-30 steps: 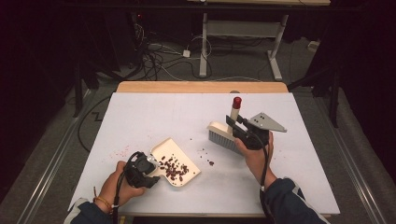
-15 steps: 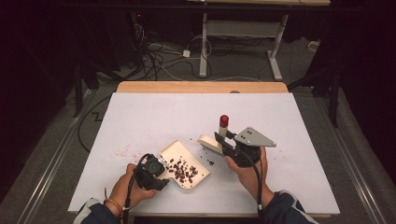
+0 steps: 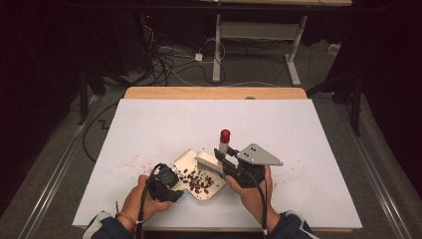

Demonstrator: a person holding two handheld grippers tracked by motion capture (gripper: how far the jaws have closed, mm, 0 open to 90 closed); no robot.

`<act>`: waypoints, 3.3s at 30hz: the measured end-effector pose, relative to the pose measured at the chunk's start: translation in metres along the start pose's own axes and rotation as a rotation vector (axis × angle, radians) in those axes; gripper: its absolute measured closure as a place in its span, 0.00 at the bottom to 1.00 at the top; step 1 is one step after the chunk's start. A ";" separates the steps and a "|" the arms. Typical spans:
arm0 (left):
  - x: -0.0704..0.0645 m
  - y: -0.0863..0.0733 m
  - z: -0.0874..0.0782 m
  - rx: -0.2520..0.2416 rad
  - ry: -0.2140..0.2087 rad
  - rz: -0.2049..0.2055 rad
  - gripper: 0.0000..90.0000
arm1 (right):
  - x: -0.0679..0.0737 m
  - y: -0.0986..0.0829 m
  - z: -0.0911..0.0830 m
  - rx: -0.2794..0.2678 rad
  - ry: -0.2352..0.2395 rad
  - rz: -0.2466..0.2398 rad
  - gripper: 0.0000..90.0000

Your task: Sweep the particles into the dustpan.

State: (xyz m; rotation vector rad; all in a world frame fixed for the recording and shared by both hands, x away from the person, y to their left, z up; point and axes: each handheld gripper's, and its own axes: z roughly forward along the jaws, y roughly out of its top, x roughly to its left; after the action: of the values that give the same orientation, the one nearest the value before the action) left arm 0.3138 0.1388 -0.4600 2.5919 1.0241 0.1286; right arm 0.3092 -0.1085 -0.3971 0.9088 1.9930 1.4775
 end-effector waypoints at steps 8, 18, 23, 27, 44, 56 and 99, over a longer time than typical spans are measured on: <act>0.003 -0.001 -0.003 0.023 0.026 0.069 0.71 | -0.006 0.008 -0.010 -0.050 -0.012 -0.055 0.78; 0.004 -0.010 -0.009 0.037 0.042 0.097 0.71 | -0.030 0.008 -0.039 -0.016 -0.043 -0.118 0.78; -0.002 -0.011 -0.007 0.044 0.050 0.094 0.71 | -0.038 -0.003 -0.054 0.032 -0.066 -0.126 0.78; -0.005 -0.010 -0.006 0.040 0.044 0.088 0.71 | -0.039 -0.010 -0.064 0.049 -0.054 -0.104 0.78; -0.005 -0.007 -0.005 0.038 0.020 0.080 0.71 | -0.017 -0.004 -0.061 -0.006 0.052 -0.091 0.78; 0.000 -0.009 -0.006 0.039 0.001 0.060 0.71 | -0.047 0.004 -0.042 -0.022 -0.035 -0.098 0.78; 0.005 -0.010 -0.004 0.028 -0.023 0.032 0.71 | -0.056 0.017 0.076 -0.029 0.052 -0.282 0.78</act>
State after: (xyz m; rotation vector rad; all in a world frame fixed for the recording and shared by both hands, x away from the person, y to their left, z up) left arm 0.3102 0.1503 -0.4596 2.6294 0.9830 0.0928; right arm 0.4047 -0.1002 -0.4033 0.5543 2.0340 1.3770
